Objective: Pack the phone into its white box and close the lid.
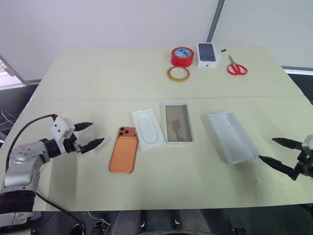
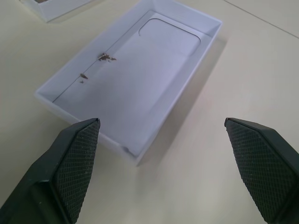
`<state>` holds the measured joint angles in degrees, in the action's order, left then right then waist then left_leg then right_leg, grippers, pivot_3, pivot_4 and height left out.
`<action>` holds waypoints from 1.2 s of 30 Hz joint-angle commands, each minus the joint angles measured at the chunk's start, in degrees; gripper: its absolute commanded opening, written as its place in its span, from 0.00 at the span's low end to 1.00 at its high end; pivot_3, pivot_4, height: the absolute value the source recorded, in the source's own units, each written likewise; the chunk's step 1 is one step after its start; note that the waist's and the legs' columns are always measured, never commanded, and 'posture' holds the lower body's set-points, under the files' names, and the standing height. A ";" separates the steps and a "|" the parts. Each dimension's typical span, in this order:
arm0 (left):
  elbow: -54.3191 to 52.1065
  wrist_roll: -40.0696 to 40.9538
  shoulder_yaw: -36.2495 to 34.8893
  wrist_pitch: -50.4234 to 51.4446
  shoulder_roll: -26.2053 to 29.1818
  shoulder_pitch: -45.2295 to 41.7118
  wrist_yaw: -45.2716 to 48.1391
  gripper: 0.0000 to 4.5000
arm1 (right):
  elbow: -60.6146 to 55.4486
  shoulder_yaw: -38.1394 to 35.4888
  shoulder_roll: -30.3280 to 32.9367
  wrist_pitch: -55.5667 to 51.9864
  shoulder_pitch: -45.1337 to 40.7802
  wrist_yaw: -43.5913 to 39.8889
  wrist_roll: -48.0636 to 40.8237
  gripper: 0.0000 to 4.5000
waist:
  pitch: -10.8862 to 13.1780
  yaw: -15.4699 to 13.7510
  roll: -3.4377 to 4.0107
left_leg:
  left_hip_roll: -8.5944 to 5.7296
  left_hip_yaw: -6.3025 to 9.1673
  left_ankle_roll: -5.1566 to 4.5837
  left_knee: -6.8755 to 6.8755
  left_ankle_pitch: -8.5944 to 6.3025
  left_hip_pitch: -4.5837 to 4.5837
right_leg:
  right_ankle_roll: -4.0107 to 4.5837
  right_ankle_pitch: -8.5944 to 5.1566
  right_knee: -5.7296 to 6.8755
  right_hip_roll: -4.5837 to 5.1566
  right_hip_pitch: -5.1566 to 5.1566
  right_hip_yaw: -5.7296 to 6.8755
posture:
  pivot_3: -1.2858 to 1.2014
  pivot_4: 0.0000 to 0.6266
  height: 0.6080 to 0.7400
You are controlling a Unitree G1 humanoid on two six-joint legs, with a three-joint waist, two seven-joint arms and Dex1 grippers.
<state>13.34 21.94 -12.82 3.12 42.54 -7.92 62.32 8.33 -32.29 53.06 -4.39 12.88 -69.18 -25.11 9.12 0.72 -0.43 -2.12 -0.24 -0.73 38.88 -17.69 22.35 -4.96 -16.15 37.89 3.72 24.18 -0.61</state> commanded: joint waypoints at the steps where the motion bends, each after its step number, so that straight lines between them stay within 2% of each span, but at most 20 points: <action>1: -0.64 0.28 -1.61 -0.14 0.68 -0.32 -0.81 1.00 | -1.09 -1.64 0.95 0.53 -0.49 0.09 -0.49 1.00 | 0.00 -0.03 0.01 | 0.00 0.00 0.00 0.00 0.00 0.00 | 0.00 0.00 0.00 0.00 0.00 0.00 | 0.52 0.24 1.00; 7: -0.30 0.31 -0.87 -1.64 0.79 -0.49 0.96 1.00 | -2.71 -0.35 0.24 -0.33 -2.06 1.42 -0.65 1.00 | 0.00 -0.05 0.01 | 0.00 0.00 0.00 0.00 0.00 0.00 | 0.00 0.00 0.00 0.00 0.00 0.00 | 0.52 0.24 1.00; 10: -1.43 0.97 -0.32 4.42 0.18 -2.07 -1.75 1.00 | -5.32 1.29 -0.73 -1.08 -3.93 3.10 -0.91 1.00 | 0.00 -0.02 0.01 | 0.00 0.00 0.00 0.00 0.00 -0.01 | 0.00 0.00 0.01 0.00 0.00 0.00 | 0.52 0.24 1.00; 14: -8.19 3.48 0.06 10.37 -3.27 -3.36 -6.47 1.00 | -11.55 5.21 -3.21 -2.39 -6.45 6.35 -0.97 1.00 | 0.00 -0.13 0.00 | 0.00 0.00 0.00 0.03 0.00 0.01 | -0.01 0.01 0.02 0.00 0.00 0.00 | 0.52 0.24 1.00; 19: -12.44 8.32 2.94 28.72 -5.65 -7.49 -11.12 1.00 | -18.64 12.54 -7.46 -4.30 -11.07 10.21 -0.49 1.00 | 0.00 -0.15 0.00 | -0.01 0.00 0.00 0.09 0.01 0.02 | -0.02 0.01 0.11 -0.01 0.02 0.01 | 0.52 0.24 1.00; 24: -12.17 10.67 4.70 42.34 -11.30 -14.73 -19.03 1.00 | -20.46 19.50 -11.43 -5.23 -17.34 13.51 0.88 1.00 | 0.01 -0.16 -0.04 | -0.04 0.01 0.01 0.20 0.01 0.05 | -0.07 0.04 0.15 -0.02 0.04 0.03 | 0.52 0.24 1.00; 27: -10.53 11.71 4.82 48.19 -13.48 -17.86 -22.10 1.00 | -19.50 21.26 -12.52 -4.54 -18.38 14.23 1.94 1.00 | 0.01 -0.17 -0.04 | -0.06 0.01 0.01 0.20 0.02 0.05 | -0.07 0.04 0.18 -0.05 0.05 0.03 | 0.52 0.24 1.00; 31: -6.44 15.70 3.74 64.31 -15.51 -24.20 -25.76 1.00 | -19.37 22.86 -13.54 -3.64 -18.52 14.93 2.76 1.00 | 0.04 -0.21 -0.08 | -0.08 0.02 0.02 0.23 0.02 0.06 | -0.08 0.04 0.19 -0.07 0.06 0.03 | 0.52 0.24 1.00; 36: -3.44 18.06 0.52 71.90 -18.56 -28.29 -28.59 1.00 | -19.53 23.16 -14.34 -3.03 -18.19 16.04 3.50 1.00 | 0.03 -0.16 -0.08 | -0.11 0.04 0.09 0.26 0.06 0.06 | -0.11 0.06 0.21 -0.07 0.05 0.04 | 0.52 0.24 1.00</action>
<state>9.11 38.33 -10.59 72.26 24.25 -35.54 34.54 -9.90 -8.22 39.03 -8.68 -5.11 -53.67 -21.44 9.15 0.56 -0.52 -2.23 -0.20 -0.58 39.14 -17.59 22.41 -5.07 -16.09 38.10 3.66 24.23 -0.57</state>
